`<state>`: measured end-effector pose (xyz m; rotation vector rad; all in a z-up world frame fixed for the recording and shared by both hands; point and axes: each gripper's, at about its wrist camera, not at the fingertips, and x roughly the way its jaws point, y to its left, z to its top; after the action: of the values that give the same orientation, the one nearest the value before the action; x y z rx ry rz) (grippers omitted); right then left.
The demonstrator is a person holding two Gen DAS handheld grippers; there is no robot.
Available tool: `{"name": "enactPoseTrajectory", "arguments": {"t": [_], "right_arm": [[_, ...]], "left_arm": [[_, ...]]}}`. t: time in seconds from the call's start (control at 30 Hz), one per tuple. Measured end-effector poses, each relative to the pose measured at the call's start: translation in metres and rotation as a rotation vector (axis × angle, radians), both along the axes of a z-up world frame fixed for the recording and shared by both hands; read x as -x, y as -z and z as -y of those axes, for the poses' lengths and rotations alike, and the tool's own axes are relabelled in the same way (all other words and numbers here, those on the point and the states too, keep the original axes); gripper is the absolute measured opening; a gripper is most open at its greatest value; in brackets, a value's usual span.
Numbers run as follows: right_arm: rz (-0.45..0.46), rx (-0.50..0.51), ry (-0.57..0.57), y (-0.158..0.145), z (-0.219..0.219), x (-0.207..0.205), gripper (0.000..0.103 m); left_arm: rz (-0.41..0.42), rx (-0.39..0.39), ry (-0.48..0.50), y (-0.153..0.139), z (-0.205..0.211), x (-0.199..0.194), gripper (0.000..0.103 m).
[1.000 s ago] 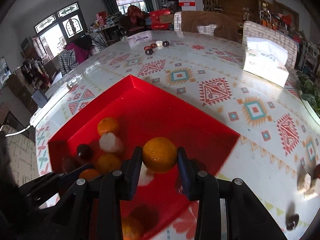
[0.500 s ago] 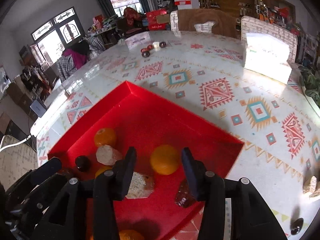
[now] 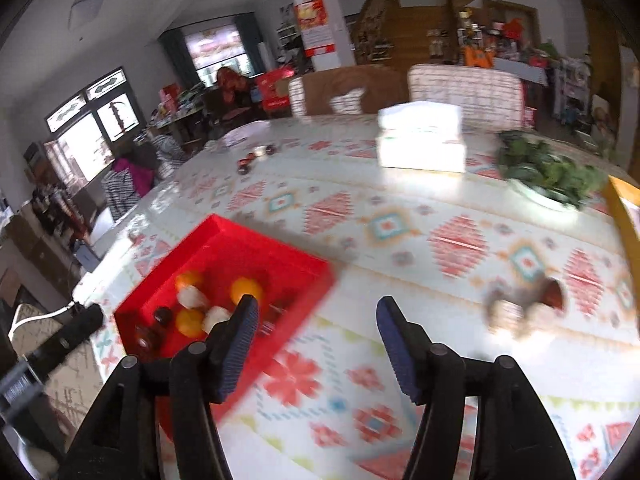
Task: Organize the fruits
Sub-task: 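Move both open tools back to the fruit row, then grasp a dark plum with the left tool while the right tool grasps a bun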
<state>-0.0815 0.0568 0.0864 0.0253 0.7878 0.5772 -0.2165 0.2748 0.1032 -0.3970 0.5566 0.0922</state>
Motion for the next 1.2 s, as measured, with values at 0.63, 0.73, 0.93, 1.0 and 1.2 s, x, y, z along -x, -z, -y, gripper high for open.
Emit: {"name": "enactPoseTrajectory", "arguments": {"t": [0.63,0.73,0.93,1.0,1.2], "right_arm": [[0.003,0.050,0.239,0.020,0.170,0.000,0.073],[-0.038,0.043,0.240,0.035,0.170,-0.020,0.073],[-0.135,-0.009,0.236,0.058,0.158,-0.066,0.073],[-0.153,-0.012,0.241,0.063,0.153,-0.075,0.073],[-0.139,0.028,0.229,0.073,0.135,-0.084,0.064]], "left_arm": [[0.113,-0.132,0.067,-0.024,0.093,-0.007,0.103],[0.051,-0.103,0.104,-0.008,0.100,-0.022,0.103],[-0.056,-0.129,0.157,0.020,0.124,-0.046,0.103],[-0.086,-0.136,0.195,0.030,0.134,-0.055,0.103],[-0.146,-0.148,0.295,0.052,0.164,-0.077,0.103]]}}
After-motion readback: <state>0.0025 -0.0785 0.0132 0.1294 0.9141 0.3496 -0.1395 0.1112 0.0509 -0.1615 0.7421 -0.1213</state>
